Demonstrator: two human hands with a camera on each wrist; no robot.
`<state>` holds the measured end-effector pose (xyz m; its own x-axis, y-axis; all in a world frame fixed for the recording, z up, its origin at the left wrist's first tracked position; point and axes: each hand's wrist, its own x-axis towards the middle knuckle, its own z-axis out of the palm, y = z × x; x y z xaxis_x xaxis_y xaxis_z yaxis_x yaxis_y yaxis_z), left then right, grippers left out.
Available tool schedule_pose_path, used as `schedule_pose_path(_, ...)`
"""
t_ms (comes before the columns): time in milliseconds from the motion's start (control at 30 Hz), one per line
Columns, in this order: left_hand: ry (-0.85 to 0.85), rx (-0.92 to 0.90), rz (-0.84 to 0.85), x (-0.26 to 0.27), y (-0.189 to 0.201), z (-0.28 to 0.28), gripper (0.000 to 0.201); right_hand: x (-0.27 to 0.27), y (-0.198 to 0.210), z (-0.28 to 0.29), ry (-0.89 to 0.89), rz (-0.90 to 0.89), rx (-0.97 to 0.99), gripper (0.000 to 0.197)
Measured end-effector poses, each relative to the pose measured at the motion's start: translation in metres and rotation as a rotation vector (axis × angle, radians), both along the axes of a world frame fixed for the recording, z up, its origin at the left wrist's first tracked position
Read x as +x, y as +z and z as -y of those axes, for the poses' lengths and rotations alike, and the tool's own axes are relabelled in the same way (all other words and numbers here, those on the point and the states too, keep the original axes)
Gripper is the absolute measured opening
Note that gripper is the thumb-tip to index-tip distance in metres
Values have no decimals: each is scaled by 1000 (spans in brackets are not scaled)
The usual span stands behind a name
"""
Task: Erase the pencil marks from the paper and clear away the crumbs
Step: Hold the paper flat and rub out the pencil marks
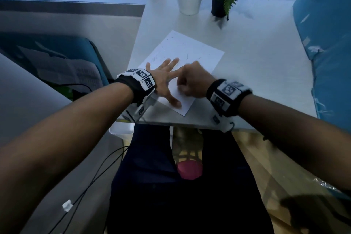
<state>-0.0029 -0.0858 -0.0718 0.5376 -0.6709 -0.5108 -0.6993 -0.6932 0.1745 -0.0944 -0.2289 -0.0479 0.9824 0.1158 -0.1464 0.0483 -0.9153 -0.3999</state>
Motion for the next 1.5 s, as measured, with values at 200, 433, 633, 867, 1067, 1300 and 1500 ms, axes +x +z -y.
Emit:
schedule_pose_path(200, 15, -2, -10, -3, 0, 1, 142, 16, 6, 19, -109, 69, 42, 13)
schedule_pose_path(433, 15, 17, -16, -2, 1, 1, 144, 17, 7, 18, -123, 48, 34, 13)
schedule_pose_path(633, 17, 28, -7, -4, 4, 2, 141, -4, 3, -12, 18, -12, 65, 14)
schedule_pose_path(867, 10, 44, 31, -3, 0, 3, 141, 0, 11, -15, 70, 17, -47, 33)
schedule_pose_path(1067, 18, 40, 30, -6, 4, 2, 143, 24, 12, 24, -162, 52, -67, 17)
schedule_pose_path(1300, 25, 82, 30, -8, 10, 7, 142, 10, 16, 18, -69, 12, -8, 11)
schedule_pose_path(1500, 18, 107, 27, -15, 22, 12, 134, -10, 3, -4, 67, -27, 22, 9)
